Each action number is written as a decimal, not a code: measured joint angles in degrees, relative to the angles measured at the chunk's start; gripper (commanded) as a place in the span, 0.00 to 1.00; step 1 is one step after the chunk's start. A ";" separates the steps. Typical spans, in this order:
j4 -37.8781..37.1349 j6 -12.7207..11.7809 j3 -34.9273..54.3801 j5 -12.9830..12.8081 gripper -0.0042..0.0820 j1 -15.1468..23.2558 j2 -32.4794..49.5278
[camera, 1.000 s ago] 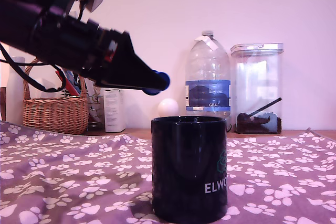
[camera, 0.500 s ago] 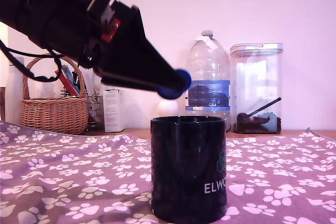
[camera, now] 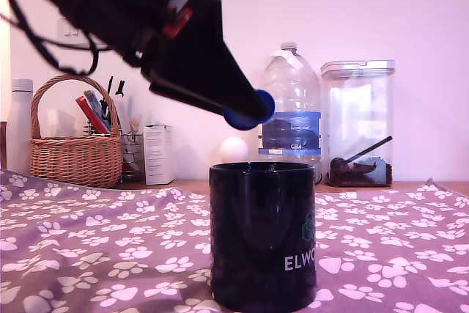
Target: Pick up the coffee capsules from the table one by one and drop them inside the nearest coffee cup
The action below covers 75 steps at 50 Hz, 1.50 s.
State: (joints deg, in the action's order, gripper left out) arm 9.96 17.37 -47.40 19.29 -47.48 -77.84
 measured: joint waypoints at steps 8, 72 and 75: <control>5.46 1.49 -5.90 -1.01 0.30 -0.52 -5.84; 14.99 2.32 -14.10 -2.95 0.26 0.02 -10.60; 14.82 2.29 -14.10 -1.99 0.10 0.94 -8.94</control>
State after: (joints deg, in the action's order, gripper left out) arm 24.77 19.66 -61.49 17.30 -46.54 -86.78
